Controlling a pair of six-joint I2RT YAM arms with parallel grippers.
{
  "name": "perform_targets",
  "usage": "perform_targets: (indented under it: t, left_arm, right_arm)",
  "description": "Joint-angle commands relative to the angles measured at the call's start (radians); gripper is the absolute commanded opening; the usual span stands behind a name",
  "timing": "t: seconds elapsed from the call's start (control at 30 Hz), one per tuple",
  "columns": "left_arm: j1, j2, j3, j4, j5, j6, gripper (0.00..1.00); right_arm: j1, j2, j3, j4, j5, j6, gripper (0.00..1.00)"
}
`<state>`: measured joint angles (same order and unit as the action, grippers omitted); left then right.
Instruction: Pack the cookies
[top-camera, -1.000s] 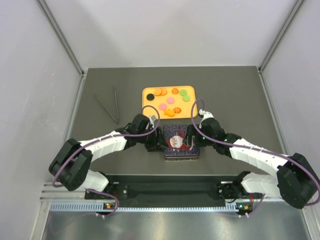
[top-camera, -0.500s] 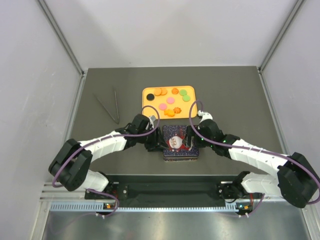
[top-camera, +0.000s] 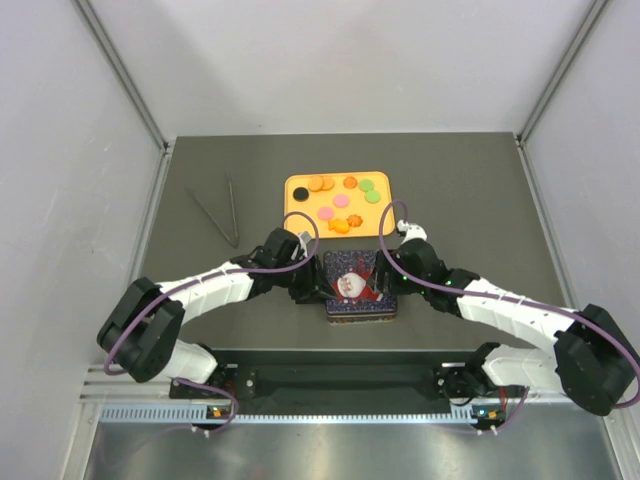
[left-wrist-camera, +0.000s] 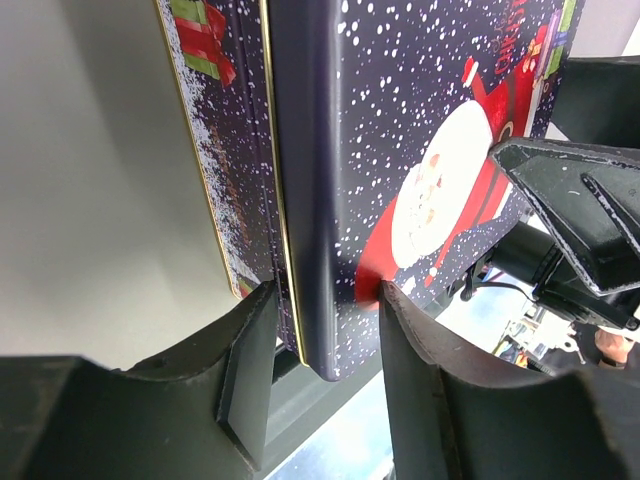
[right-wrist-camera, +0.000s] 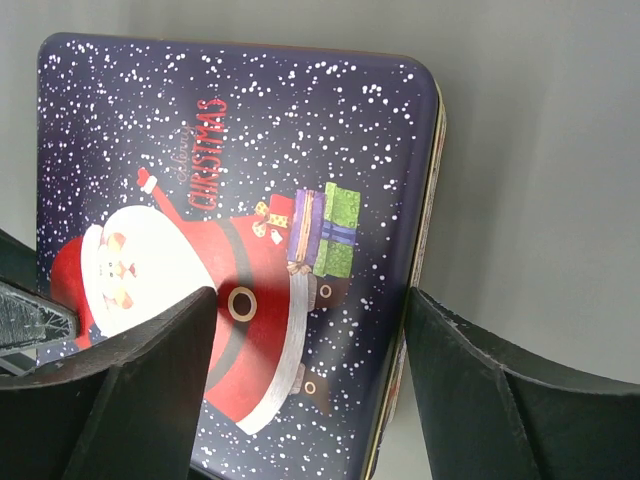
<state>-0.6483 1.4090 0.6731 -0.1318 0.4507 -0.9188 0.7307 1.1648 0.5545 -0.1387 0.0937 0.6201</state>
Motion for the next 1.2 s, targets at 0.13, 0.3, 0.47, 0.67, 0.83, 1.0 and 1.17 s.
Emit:
perform_targets:
  t: [0.13, 0.3, 0.47, 0.67, 0.83, 1.0, 1.17]
  left_arm:
    - [-0.031, -0.001, 0.042, 0.028, -0.015, -0.006, 0.47]
    - [-0.047, -0.001, 0.037, 0.021, -0.012, -0.005, 0.47]
    - [-0.050, -0.005, 0.040, -0.003, 0.000, 0.009, 0.53]
    - [-0.050, 0.008, 0.039, -0.023, 0.026, 0.026, 0.63]
    - [-0.048, 0.022, 0.034, -0.025, 0.040, 0.026, 0.66]
    - [-0.048, 0.031, 0.040, -0.026, 0.049, 0.032, 0.66]
    - [-0.040, 0.088, 0.074, -0.035, 0.051, 0.052, 0.60]
  right_arm:
    - [0.039, -0.010, -0.033, -0.068, -0.042, -0.043, 0.77]
    - [0.039, -0.050, -0.031, -0.088, -0.041, -0.043, 0.84]
    - [0.039, -0.079, -0.033, -0.102, -0.052, -0.040, 0.88]
    - [0.039, -0.079, -0.050, -0.099, -0.055, -0.033, 0.92]
    - [0.038, -0.079, -0.059, -0.091, -0.057, -0.028, 0.93]
    - [0.039, -0.086, -0.068, -0.091, -0.074, -0.025, 0.89]
    - [0.041, -0.094, -0.099, -0.058, -0.089, 0.004, 0.76]
